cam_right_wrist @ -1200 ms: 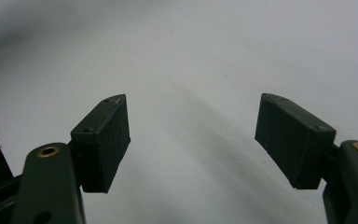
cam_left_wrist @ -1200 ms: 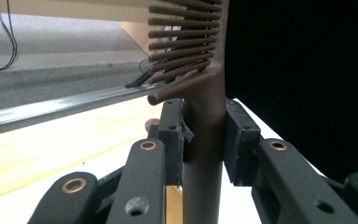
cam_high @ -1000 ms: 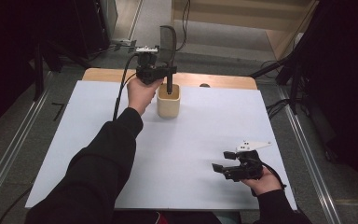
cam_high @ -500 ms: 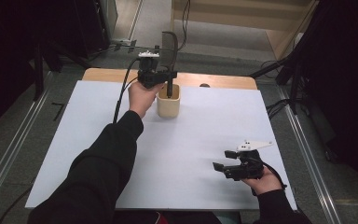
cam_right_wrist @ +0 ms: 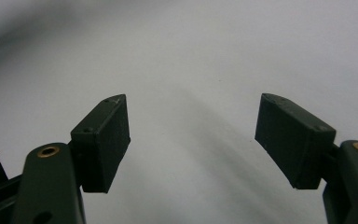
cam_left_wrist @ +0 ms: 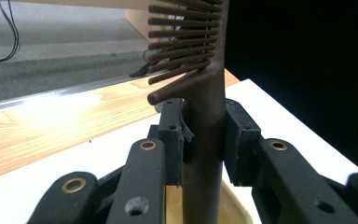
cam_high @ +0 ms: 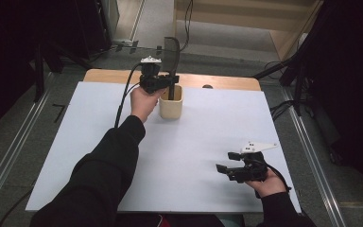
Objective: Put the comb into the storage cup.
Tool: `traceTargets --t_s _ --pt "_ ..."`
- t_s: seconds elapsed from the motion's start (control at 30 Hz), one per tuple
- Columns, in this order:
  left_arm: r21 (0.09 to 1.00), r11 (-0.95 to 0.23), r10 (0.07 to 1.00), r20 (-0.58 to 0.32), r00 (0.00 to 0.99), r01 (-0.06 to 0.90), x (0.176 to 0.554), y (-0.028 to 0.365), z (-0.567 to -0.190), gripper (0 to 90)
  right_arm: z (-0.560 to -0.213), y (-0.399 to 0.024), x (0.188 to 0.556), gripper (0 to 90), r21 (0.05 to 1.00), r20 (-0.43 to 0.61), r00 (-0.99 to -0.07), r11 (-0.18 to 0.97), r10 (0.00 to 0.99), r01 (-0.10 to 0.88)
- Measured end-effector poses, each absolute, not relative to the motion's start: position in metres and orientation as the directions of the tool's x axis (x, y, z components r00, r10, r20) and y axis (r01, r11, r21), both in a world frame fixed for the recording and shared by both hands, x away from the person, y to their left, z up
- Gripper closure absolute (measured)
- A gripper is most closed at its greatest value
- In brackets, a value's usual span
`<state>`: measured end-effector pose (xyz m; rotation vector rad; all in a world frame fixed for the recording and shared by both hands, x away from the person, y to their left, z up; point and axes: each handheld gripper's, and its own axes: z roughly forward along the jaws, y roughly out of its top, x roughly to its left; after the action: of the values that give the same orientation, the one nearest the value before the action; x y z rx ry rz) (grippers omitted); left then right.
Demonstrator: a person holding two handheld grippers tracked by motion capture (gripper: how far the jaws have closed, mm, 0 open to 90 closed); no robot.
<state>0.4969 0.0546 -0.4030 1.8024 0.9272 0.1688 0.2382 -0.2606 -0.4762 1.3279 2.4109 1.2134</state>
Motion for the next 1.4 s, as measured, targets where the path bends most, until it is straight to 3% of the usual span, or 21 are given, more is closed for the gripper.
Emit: traceTargets --t_s 1.4 --pt "0.845 -0.198 0.661 -0.259 0.704 0.497 0.491 0.054 -0.422 72.2 -0.476 -0.260 0.238 24.3 0.698 0.243 -0.606 0.298 0.757 0.651"
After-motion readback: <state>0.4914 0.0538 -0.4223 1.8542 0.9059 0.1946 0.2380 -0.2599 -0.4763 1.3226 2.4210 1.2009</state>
